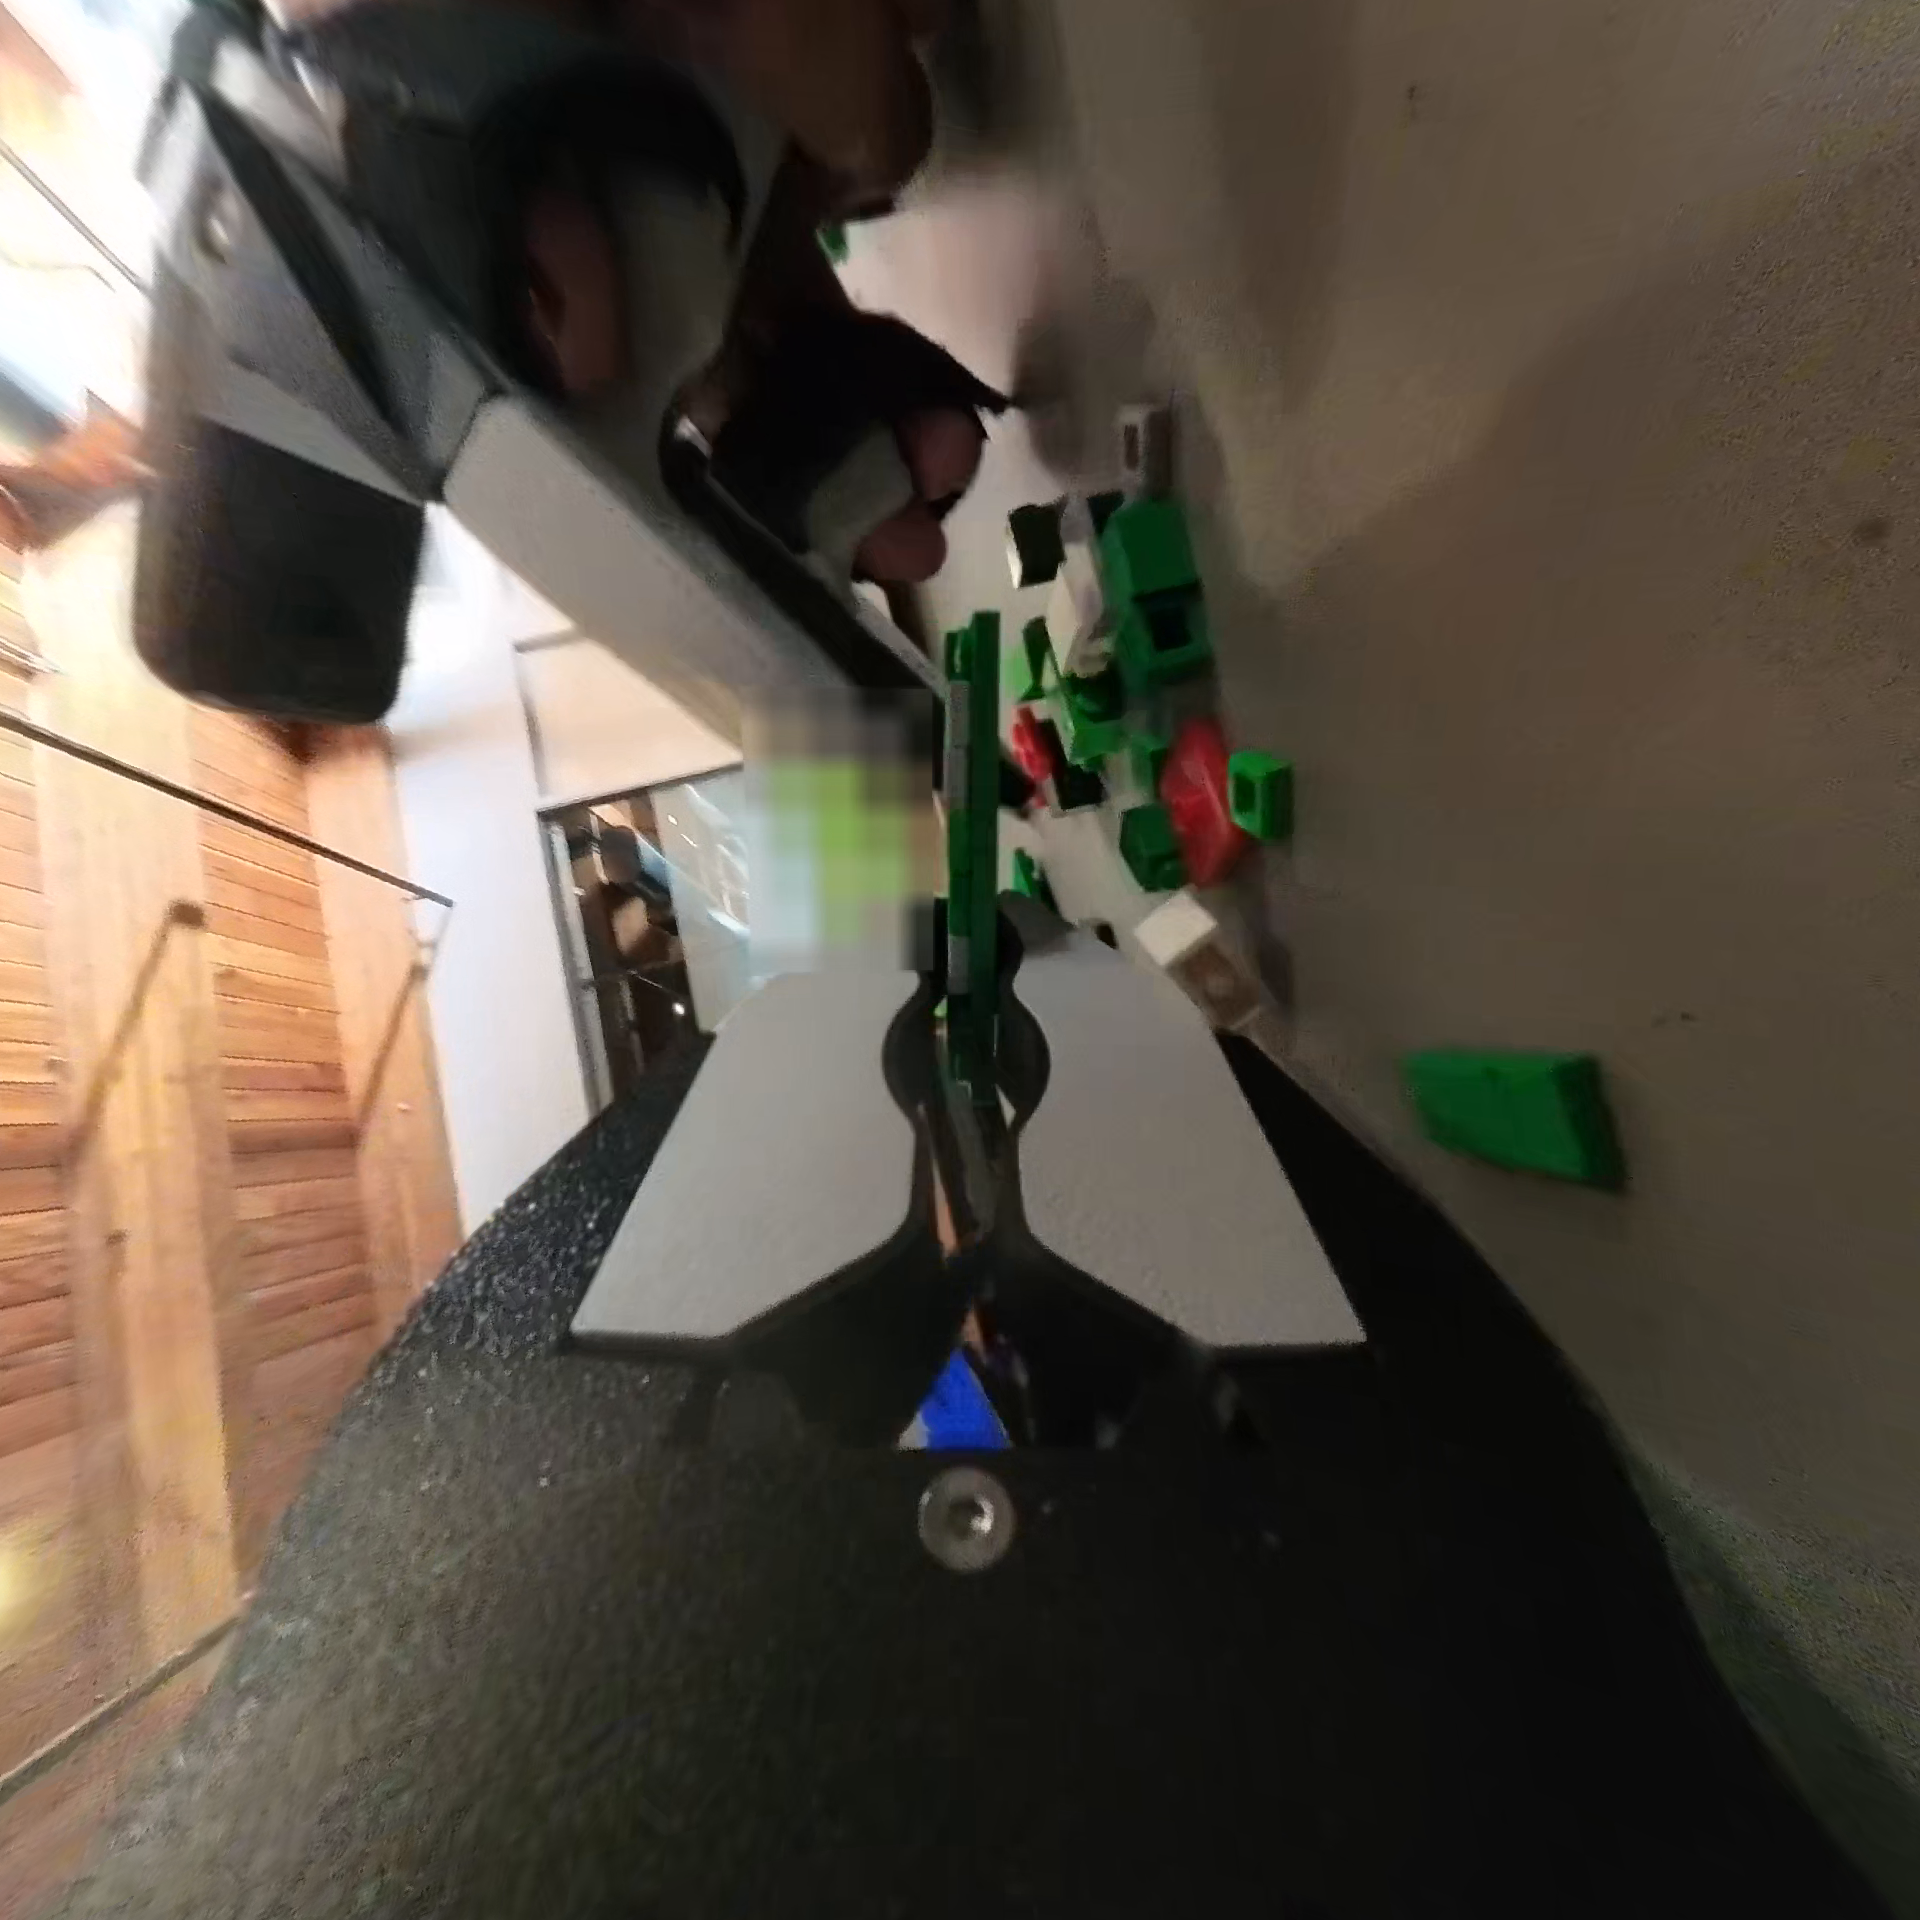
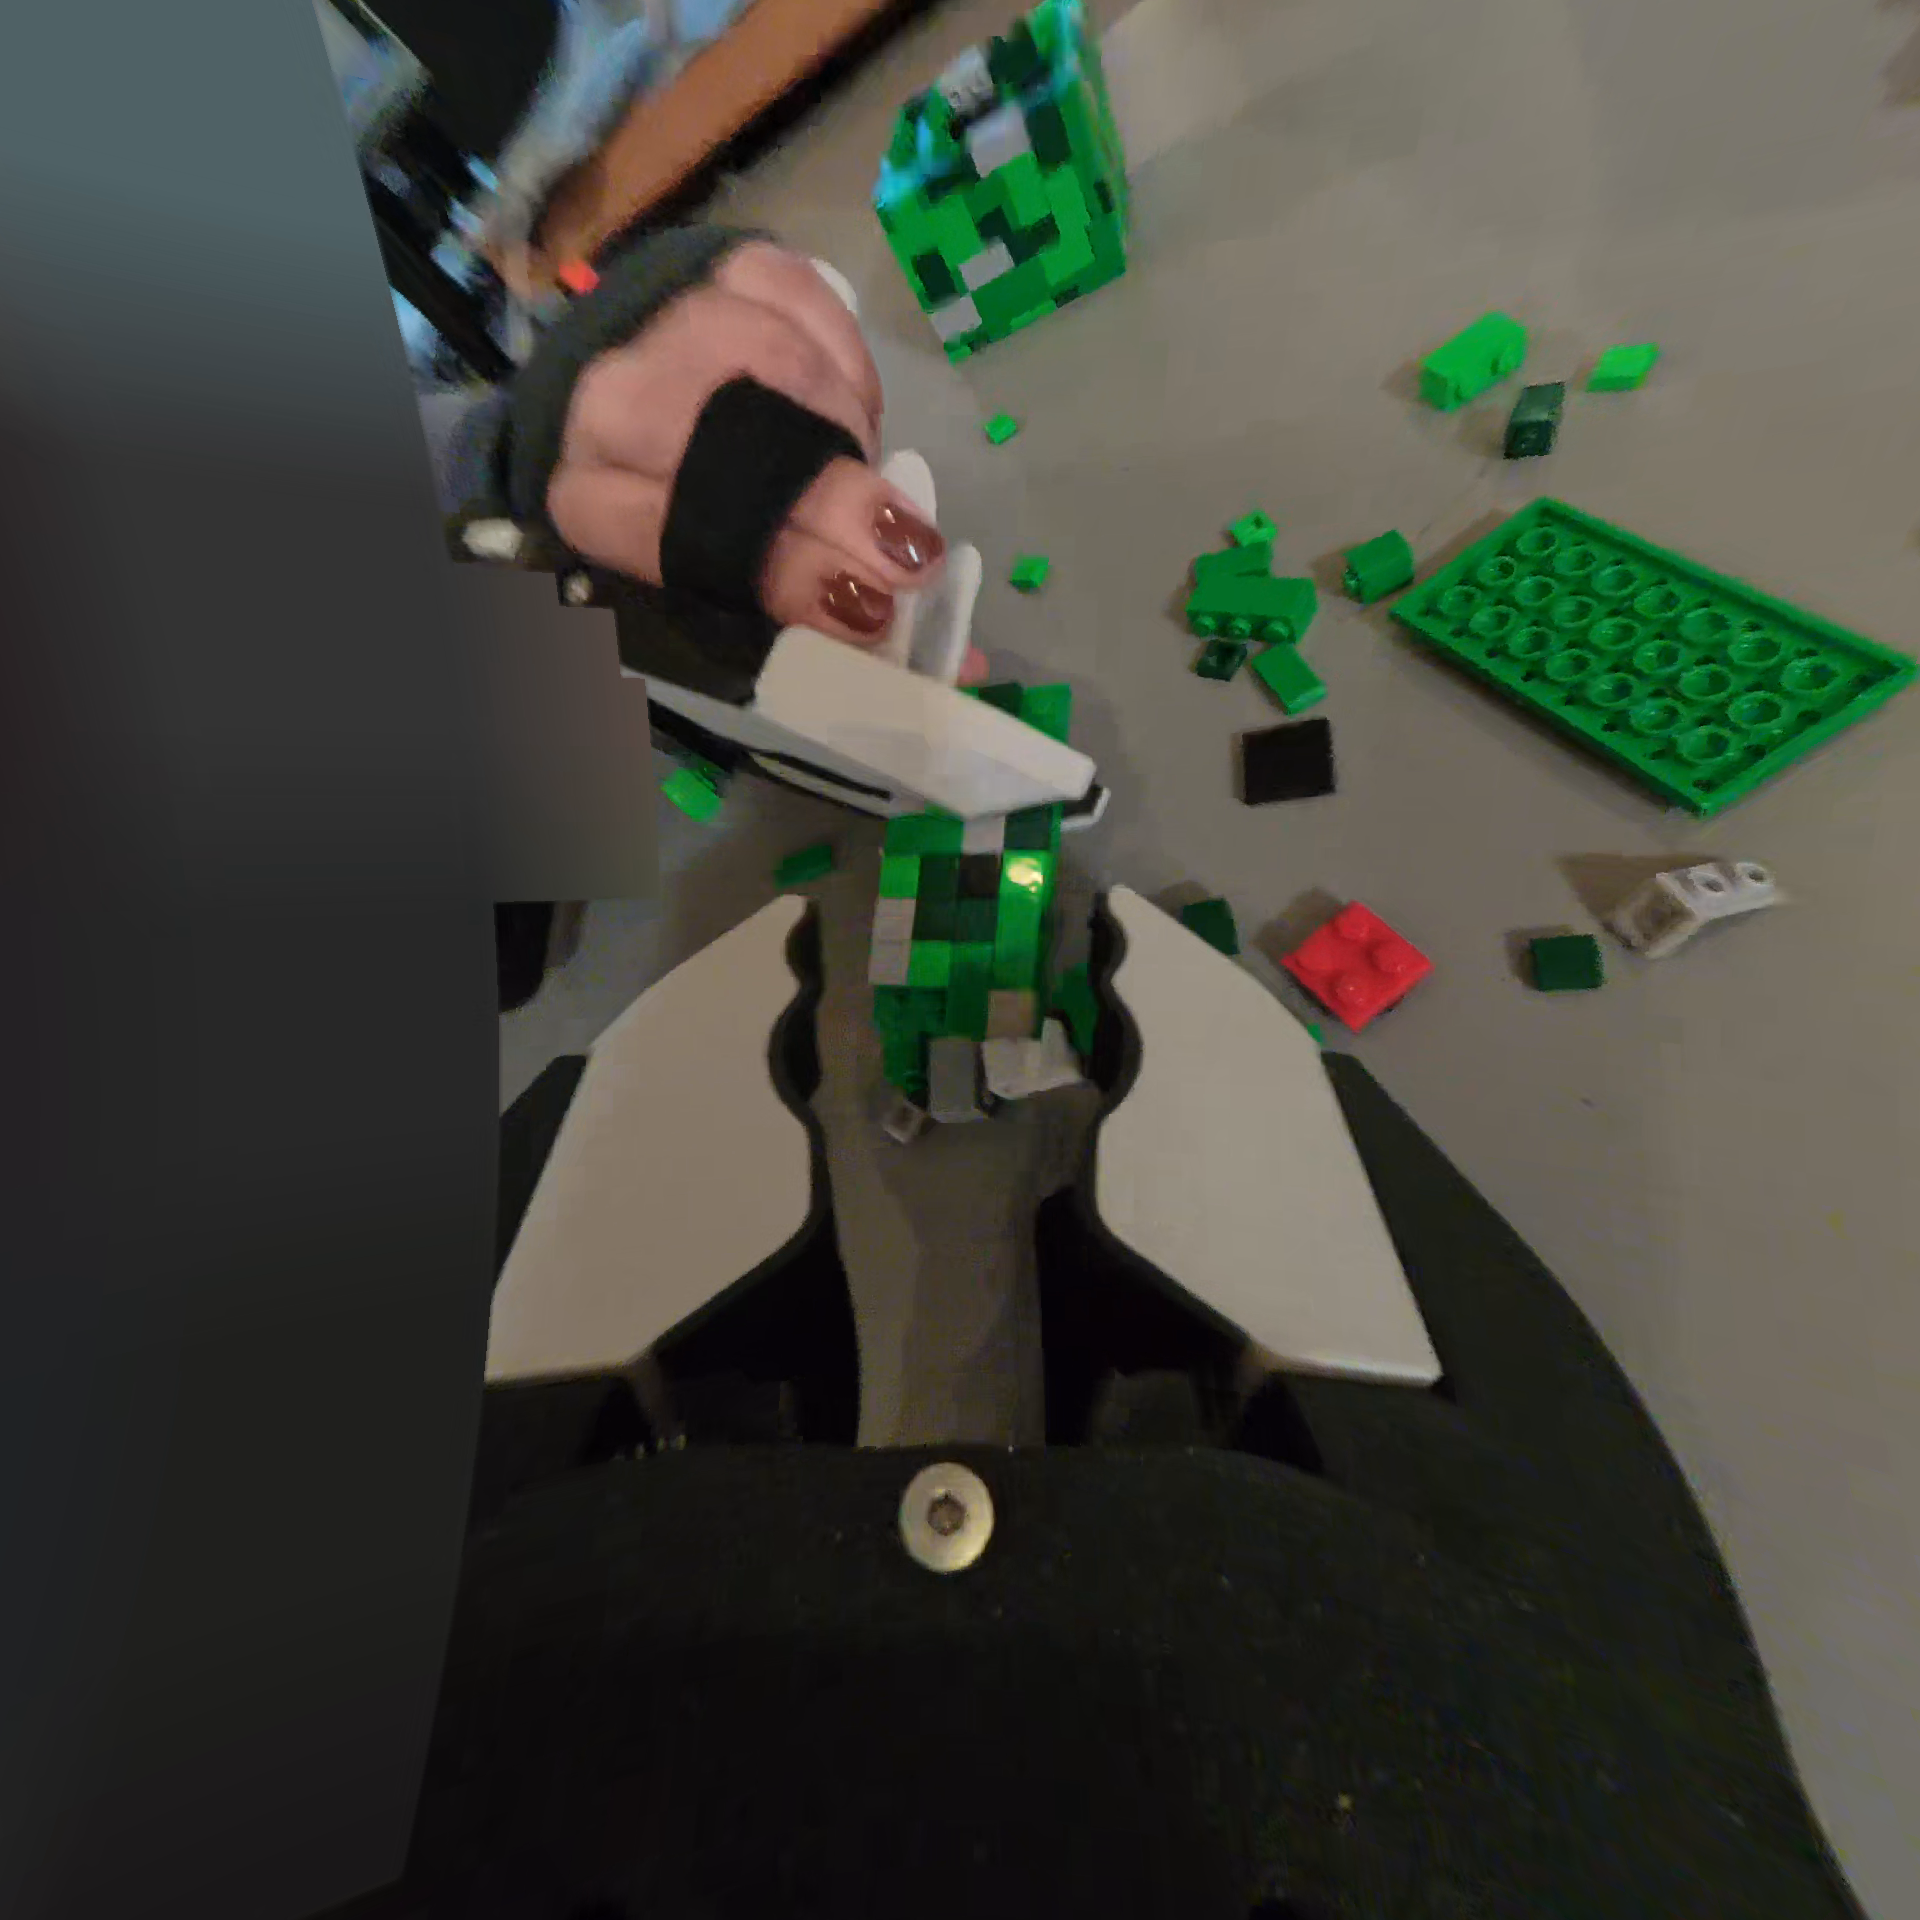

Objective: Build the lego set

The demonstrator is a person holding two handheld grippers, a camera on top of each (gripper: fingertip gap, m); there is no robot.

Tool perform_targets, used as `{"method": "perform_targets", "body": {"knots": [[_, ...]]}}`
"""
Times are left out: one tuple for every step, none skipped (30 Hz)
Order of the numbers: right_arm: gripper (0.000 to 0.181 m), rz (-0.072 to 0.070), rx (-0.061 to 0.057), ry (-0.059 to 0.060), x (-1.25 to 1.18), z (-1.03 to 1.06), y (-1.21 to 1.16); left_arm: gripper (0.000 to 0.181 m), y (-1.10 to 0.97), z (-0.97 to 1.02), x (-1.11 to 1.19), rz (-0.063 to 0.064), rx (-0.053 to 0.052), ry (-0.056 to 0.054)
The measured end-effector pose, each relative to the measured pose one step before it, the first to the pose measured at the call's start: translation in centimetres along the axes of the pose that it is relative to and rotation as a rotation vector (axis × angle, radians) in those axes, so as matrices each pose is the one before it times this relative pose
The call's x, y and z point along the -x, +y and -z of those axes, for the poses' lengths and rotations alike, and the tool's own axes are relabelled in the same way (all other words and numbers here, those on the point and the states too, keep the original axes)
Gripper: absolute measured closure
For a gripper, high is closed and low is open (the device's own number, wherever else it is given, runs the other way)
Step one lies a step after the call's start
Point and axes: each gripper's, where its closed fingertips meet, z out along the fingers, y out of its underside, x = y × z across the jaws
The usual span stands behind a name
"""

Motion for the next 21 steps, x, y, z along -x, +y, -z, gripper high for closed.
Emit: {"method": "perform_targets", "body": {"knots": [[0.126, 0.0422, 0.0352, 0.0598, -0.418, -0.083, 0.453, 0.175, 0.201, -0.051, -0.185, 0.0104, 0.0101, 0.0142], [0.127, 0.0458, 0.0242, 0.0482, -0.201, -0.104, 0.276, 0.175, 0.006, -0.024, -0.115, 0.0132, -0.0005, 0.0121], [0.130, 0.0387, 0.0133, 0.0309, 0.040, -0.141, 0.097, 0.175, -0.043, -0.036, -0.086, 0.0141, -0.0003, 0.0095], [0.136, 0.0309, 0.0175, 0.0189, 0.127, -0.184, 0.105, 0.175, -0.046, -0.045, -0.019, 0.0074, 0.0008, 0.0037], [0.144, 0.0313, 0.0161, 0.0260, -0.039, -0.152, 0.097, 0.175, -0.045, -0.001, 0.008, -0.0016, -0.0014, 0.0004], [0.145, 0.0245, 0.0050, 0.0243, -0.162, -0.054, 0.016, 0.176, 0.060, 0.024, 0.042, -0.0058, 0.0023, -0.0037], [0.145, -0.0032, -0.0064, -0.0014, -0.002, 0.018, -0.081, 0.175, 0.019, 0.039, 0.074, -0.0109, -0.0015, -0.0082], [0.145, -0.0184, -0.0108, -0.0155, 0.031, 0.022, -0.056, 0.175, 0.005, 0.029, 0.032, -0.0053, -0.0008, -0.0036], [0.145, -0.0188, -0.0129, -0.0200, 0.068, 0.031, -0.045, 0.176, -0.025, 0.008, 0.013, -0.0017, -0.0011, -0.0010], [0.145, -0.0160, -0.0114, -0.0211, 0.100, 0.060, -0.065, 0.175, -0.028, 0.006, 0.039, -0.0009, -0.0013, -0.0034], [0.145, -0.0155, -0.0096, -0.0207, 0.135, 0.058, -0.139, 0.175, -0.033, 0.018, 0.065, -0.0006, -0.0009, -0.0040], [0.143, -0.0131, -0.0098, -0.0158, 0.136, -0.009, -0.143, 0.175, -0.077, 0.007, 0.004, 0.0019, -0.0034, 0.0002], [0.143, -0.0027, -0.0017, -0.0007, 0.004, -0.046, -0.041, 0.175, -0.060, 0.006, -0.018, 0.0027, -0.0011, 0.0019], [0.146, 0.0110, 0.0032, 0.0129, -0.118, -0.024, 0.028, 0.175, -0.012, 0.016, 0.018, 0.0000, -0.0002, -0.0016], [0.146, 0.0052, -0.0023, 0.0063, -0.024, -0.001, -0.026, 0.176, 0.014, 0.033, 0.068, -0.0081, 0.0002, -0.0062], [0.146, 0.0000, -0.0017, 0.0004, 0.008, 0.008, -0.017, 0.176, -0.018, 0.060, 0.064, -0.0082, -0.0020, -0.0073], [0.146, -0.0017, -0.0014, -0.0015, 0.005, 0.028, -0.001, 0.176, -0.063, 0.052, 0.073, -0.0060, -0.0021, -0.0061], [0.146, -0.0025, -0.0045, -0.0079, 0.069, 0.059, -0.027, 0.176, -0.042, 0.061, 0.132, -0.0122, -0.0004, -0.0111], [0.146, -0.0062, -0.0046, -0.0118, 0.099, 0.070, -0.038, 0.176, -0.082, 0.063, 0.112, -0.0120, -0.0025, -0.0104], [0.146, -0.0098, -0.0056, -0.0148, 0.114, 0.080, -0.036, 0.176, -0.074, 0.061, 0.127, -0.0063, -0.0019, -0.0089], [0.147, -0.0101, -0.0078, -0.0147, 0.102, 0.091, -0.081, 0.176, -0.048, 0.055, 0.140, -0.0025, -0.0014, -0.0081]]}}
